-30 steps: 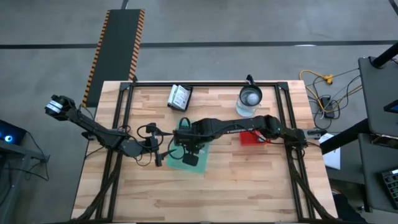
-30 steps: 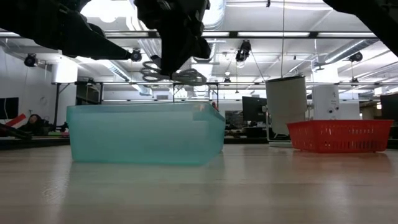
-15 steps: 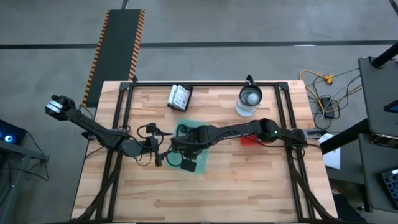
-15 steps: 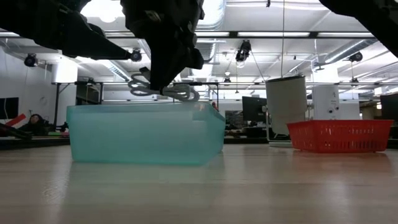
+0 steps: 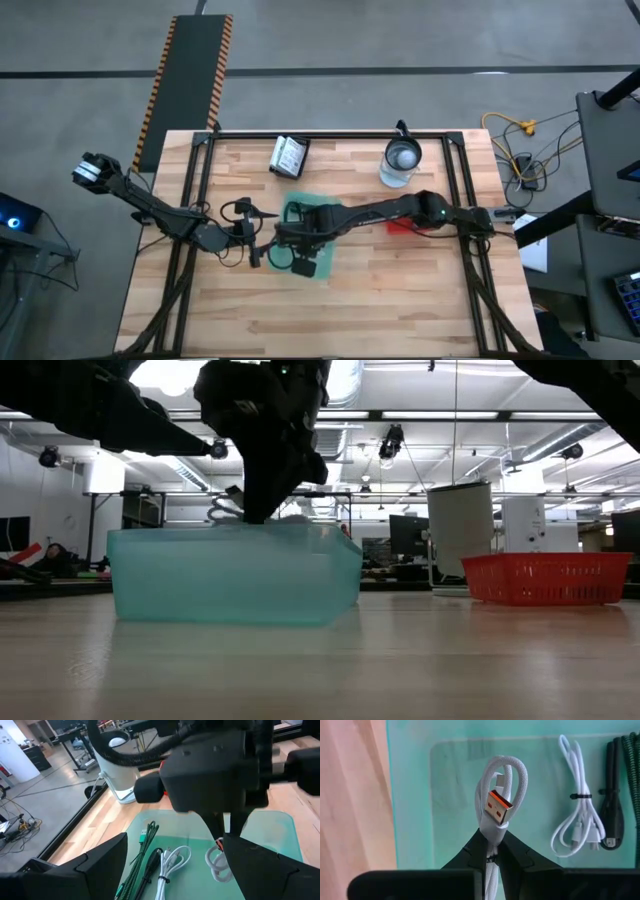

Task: Pick and place items into bin
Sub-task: Put the white charger cable into the green bin

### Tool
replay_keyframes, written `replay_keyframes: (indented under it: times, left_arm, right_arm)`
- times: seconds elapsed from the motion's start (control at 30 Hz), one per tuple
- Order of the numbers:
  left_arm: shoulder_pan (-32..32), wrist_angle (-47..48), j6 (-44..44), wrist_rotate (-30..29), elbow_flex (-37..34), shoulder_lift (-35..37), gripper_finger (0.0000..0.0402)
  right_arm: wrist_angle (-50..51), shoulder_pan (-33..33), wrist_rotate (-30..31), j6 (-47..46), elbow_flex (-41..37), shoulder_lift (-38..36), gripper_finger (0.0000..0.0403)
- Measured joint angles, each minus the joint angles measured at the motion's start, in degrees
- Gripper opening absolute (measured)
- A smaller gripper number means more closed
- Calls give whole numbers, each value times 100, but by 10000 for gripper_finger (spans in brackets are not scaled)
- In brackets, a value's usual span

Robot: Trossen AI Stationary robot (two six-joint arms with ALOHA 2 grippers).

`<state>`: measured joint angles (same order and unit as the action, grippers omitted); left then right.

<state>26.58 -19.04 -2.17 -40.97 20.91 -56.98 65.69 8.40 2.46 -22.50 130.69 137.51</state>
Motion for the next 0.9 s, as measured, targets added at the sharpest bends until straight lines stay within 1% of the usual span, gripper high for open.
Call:
replay_keyframes:
  times: [0.27, 0.7, 0.8, 0.9]
  left_arm:
    - [1, -1, 0, 0, 0, 0, 308]
    - [0, -1, 0, 0, 0, 0, 308]
    - [1, 1, 0, 0, 0, 1, 308]
    - [1, 1, 0, 0, 0, 1, 308]
  right_arm:
    - [-179, -2, -15, 2, -264, 0, 18]
    - [-205, -4, -15, 7, -286, 0, 18]
    - [-212, -4, -14, 7, -286, 0, 26]
    - [-212, -4, -13, 9, -286, 0, 45]
